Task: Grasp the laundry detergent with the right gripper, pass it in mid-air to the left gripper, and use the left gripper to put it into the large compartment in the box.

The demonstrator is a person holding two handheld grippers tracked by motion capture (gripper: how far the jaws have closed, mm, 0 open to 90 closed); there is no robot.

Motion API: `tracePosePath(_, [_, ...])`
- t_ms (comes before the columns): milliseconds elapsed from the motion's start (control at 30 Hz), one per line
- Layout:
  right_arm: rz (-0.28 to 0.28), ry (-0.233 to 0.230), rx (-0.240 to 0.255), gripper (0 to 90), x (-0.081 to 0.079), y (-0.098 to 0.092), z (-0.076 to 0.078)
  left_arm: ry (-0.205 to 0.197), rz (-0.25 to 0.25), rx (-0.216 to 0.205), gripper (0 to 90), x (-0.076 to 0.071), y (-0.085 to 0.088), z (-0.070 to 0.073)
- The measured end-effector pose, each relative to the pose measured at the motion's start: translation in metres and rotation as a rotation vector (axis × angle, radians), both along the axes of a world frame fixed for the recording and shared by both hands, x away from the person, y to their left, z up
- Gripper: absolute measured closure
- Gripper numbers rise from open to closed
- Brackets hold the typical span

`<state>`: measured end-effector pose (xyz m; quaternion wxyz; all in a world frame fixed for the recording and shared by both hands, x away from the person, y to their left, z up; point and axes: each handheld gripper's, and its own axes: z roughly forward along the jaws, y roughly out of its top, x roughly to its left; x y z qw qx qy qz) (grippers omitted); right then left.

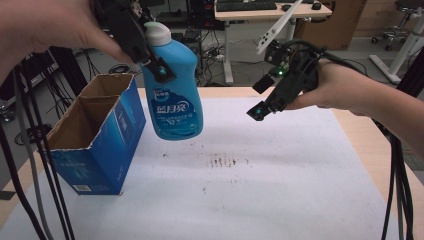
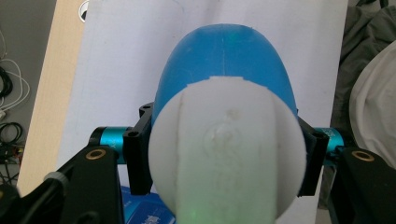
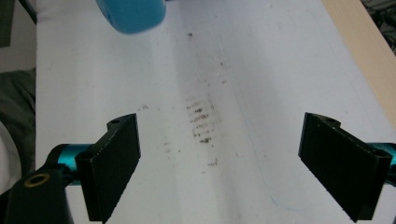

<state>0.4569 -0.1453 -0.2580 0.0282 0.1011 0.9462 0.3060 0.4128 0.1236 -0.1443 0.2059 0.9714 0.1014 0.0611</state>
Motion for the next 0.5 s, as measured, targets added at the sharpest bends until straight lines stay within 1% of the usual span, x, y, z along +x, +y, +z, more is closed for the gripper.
tracePosePath(33, [-0.004, -0.006, -0.014, 12.1, 0.001, 0.0, -0.001, 0.0, 0.009, 0.0, 38.4, 0.0, 0.002, 0.001])
tracePosePath(100, [-0.031, -0.001, -0.043, 12.1, 0.002, -0.002, -0.003, -0.003, 0.025, -0.005, 38.4, -0.001, 0.006, 0.003])
tracePosePath(200, [-0.032, -0.009, -0.066, 12.1, 0.004, -0.005, -0.006, -0.004, 0.053, -0.012, 38.3, -0.003, 0.012, 0.006])
tracePosePath(233, [-0.031, -0.012, -0.07, 12.2, 0.005, -0.007, -0.007, -0.007, 0.065, -0.017, 38.4, -0.004, 0.015, 0.007])
tracePosePath(267, [-0.031, -0.012, -0.07, 12.2, 0.005, -0.007, -0.007, -0.007, 0.065, -0.017, 38.4, -0.004, 0.015, 0.007])
tracePosePath(333, [-0.051, -0.005, -0.083, 12.1, 0.008, -0.012, -0.007, -0.017, 0.089, -0.018, 38.4, -0.005, 0.021, 0.011])
tracePosePath(500, [-0.071, 0.005, -0.086, 12.2, 0.013, -0.021, -0.007, -0.025, 0.141, -0.031, 38.3, -0.007, 0.033, 0.016])
